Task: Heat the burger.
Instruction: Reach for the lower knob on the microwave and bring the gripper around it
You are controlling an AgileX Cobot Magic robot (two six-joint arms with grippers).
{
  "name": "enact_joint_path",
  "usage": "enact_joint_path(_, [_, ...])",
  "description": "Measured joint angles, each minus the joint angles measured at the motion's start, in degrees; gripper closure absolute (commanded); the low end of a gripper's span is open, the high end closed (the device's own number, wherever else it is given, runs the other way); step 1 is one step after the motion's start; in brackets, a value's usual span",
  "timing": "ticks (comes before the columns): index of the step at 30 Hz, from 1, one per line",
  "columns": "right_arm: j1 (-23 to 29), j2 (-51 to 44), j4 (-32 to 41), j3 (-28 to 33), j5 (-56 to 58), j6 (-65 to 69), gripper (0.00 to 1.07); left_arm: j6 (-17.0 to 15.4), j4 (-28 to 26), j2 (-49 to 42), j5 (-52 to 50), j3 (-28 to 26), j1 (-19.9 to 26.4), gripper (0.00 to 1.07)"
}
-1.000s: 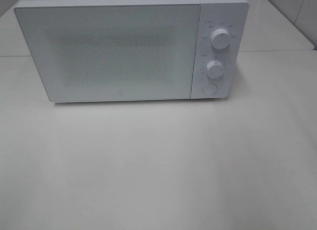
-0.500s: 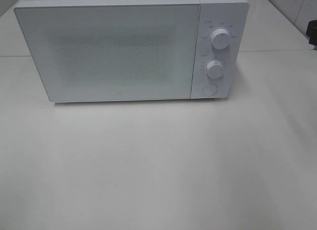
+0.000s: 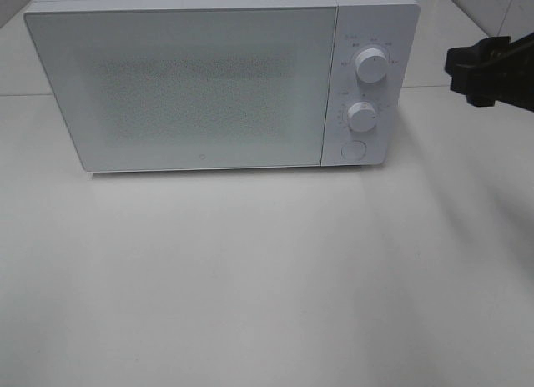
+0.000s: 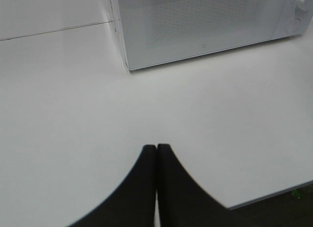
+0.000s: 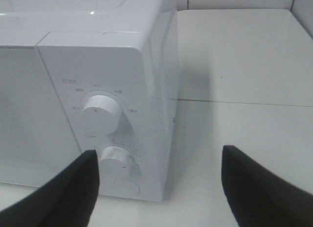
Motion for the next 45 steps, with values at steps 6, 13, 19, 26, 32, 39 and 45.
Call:
enact_joint_path(6, [4.7,2.8,4.1,0.0,-2.5,0.0,0.4,0.3,-0.3,0.0,0.0,0.0,0.0,1.06])
enact_joint_path(13, [11.4,8.3,9.5,0.0,-9.3,-1.9,0.4,0.3,-0.3,0.0,0.0,0.0,0.0,1.06])
enact_joint_path(19, [16.0,16.0,16.7,-1.0,-13.9,-9.9,0.4,0.3,-0.3,0.0,0.0,0.0,0.0,1.06])
enact_joint_path(26, [18.4,22.9,23.7,-3.9,-16.7,-15.7,0.4,0.3,-0.3,0.0,0.0,0.0,0.0,1.06])
enact_joint_path(32, [20.7,28.9,27.9,-7.3,-18.7,-19.6,0.4,0.3,-0.3,0.0,0.0,0.0,0.0,1.06])
enact_joint_path(39, [20.7,32.0,30.1,-7.8,-23.8,-20.1,0.4,0.3,-0.3,0.0,0.0,0.0,0.0,1.06])
enact_joint_path(45, [20.7,33.9,30.1,-7.9,-28.5,-20.1,0.4,0.3,-0.3,0.0,0.0,0.0,0.0,1.06])
